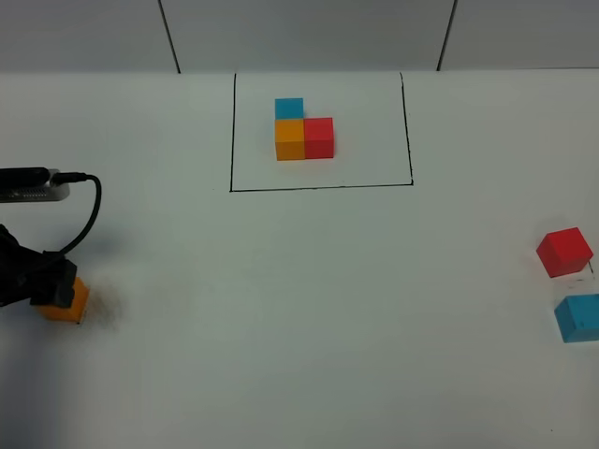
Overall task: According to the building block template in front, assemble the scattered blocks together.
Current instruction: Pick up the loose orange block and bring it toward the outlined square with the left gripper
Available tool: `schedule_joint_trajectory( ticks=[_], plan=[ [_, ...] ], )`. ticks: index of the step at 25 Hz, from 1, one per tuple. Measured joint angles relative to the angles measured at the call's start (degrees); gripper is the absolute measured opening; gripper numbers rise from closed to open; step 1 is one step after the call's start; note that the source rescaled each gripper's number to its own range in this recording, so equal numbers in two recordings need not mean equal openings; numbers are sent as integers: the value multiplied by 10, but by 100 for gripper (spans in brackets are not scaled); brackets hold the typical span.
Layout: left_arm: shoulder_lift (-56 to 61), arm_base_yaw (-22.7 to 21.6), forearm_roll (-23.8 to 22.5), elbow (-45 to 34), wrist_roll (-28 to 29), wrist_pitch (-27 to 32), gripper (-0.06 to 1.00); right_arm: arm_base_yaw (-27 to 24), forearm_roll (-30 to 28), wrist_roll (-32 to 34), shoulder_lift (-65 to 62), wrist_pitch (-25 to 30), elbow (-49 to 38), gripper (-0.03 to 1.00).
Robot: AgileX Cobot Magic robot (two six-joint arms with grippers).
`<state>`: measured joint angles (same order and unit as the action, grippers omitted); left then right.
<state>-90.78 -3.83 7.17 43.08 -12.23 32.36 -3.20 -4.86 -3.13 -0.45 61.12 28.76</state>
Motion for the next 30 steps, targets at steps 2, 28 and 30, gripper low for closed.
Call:
schedule_joint_trajectory(
  ticks=[2,28,30],
  plan=[
    [-8,0,0,0,-1,-12,100,0,0,0,0,0,0,1],
    [-72,6,17,0,-6,-90,65,0,0,0,0,0,0,1],
    [-73,6,16,0,-6,-91,63,0,0,0,0,0,0,1]
  ],
)
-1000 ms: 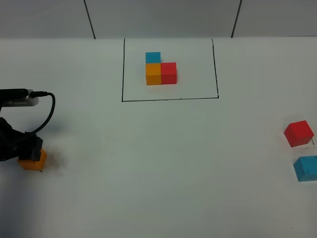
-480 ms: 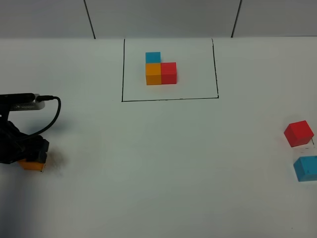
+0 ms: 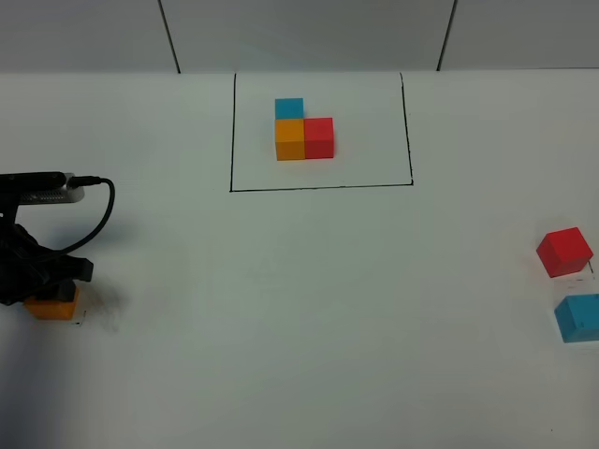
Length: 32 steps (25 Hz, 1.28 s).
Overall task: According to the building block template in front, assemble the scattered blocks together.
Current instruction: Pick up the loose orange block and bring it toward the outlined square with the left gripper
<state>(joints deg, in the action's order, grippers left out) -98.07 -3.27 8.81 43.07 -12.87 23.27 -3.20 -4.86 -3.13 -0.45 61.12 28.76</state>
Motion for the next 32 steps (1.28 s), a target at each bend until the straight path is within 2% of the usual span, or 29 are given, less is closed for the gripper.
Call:
schedule_joint_trajectory(
  ticks=[11,16,18,23,32],
  plan=[
    [3,7,1,0,-15,2,63,0,0,0,0,0,0,1],
    [59,31,2,4,-16,38,63,0,0,0,0,0,0,1],
    [92,41,2,20,-16,82,63,0,0,0,0,0,0,1],
    [163,88,6,85,-13,187,63,0,0,0,0,0,0,1],
    [194,189,15,117,-25,241,63,0,0,0,0,0,0,1]
  ],
)
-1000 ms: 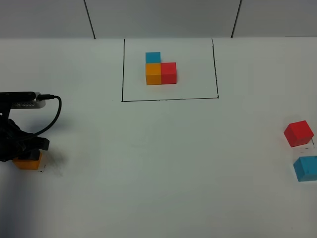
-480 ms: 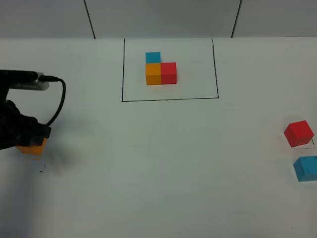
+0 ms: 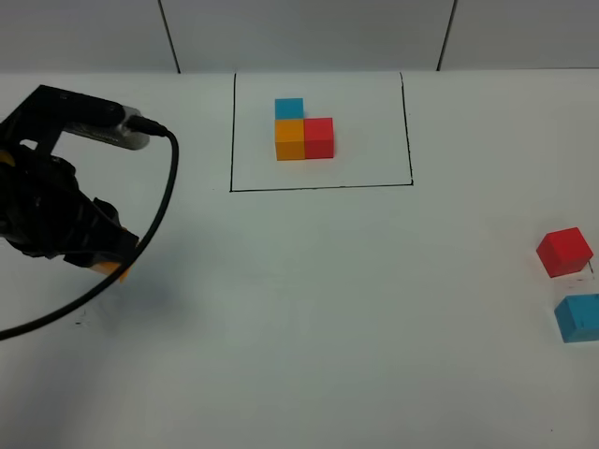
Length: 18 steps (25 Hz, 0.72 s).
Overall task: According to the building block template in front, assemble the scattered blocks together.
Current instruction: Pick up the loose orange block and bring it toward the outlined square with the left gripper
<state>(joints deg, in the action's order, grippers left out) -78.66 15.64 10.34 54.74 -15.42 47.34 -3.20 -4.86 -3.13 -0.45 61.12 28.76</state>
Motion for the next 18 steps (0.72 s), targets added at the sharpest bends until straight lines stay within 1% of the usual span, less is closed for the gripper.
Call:
schedule_joint_trajectory(
  ticks=[4,6,8,11,14,16,18],
  plan=[
    [0,28,0,0,-54,14,63,0,0,0,0,0,0,1],
    [0,40,0,0,-107,18,63,0,0,0,0,0,0,1],
    [0,49,4,0,-174,25,63,0,0,0,0,0,0,1],
    [0,56,23,0,-299,29,63,0,0,0,0,0,0,1],
    [0,56,55,1,-436,39,63,0,0,0,0,0,0,1],
    [0,56,75,1,-508,53,63,0,0,0,0,0,0,1],
    [0,56,95,1,-558,65,63,0,0,0,0,0,0,1]
  ],
)
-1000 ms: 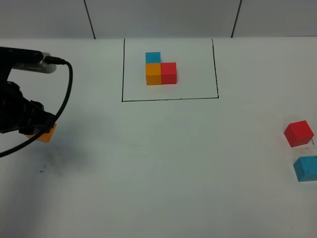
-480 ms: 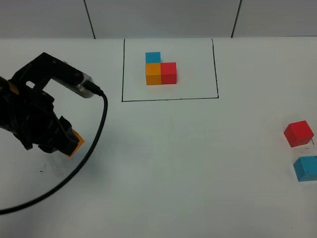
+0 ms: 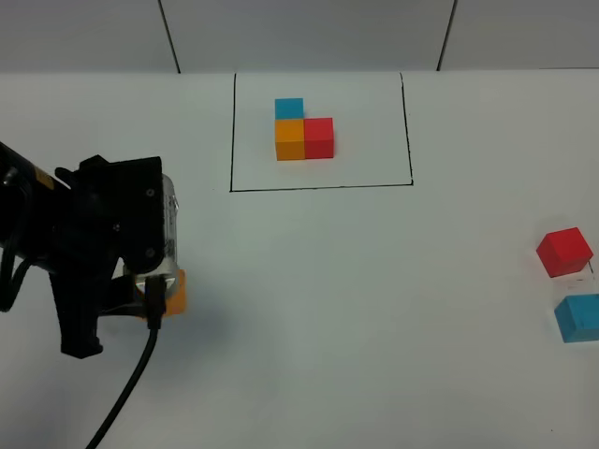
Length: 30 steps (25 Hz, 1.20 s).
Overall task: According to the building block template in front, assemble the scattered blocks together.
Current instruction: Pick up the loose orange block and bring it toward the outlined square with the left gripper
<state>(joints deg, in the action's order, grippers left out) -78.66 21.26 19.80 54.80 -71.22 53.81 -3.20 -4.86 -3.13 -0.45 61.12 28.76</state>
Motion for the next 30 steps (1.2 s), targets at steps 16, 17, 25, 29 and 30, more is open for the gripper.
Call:
schedule_joint_trajectory(
  ticks=[16,17,25,29,30],
  plan=[
    [-6,0,-65,0,121,-27,63,0,0,0,0,0,0,1],
    [-10,0,-62,1,115,-31,63,0,0,0,0,0,0,1],
    [-94,31,-46,42,95,-62,63,0,0,1,0,0,0,1],
    [-151,57,-45,110,102,-58,63,0,0,1,0,0,0,1],
    [-167,63,-45,127,103,-53,63,0,0,1,0,0,0,1]
  ],
)
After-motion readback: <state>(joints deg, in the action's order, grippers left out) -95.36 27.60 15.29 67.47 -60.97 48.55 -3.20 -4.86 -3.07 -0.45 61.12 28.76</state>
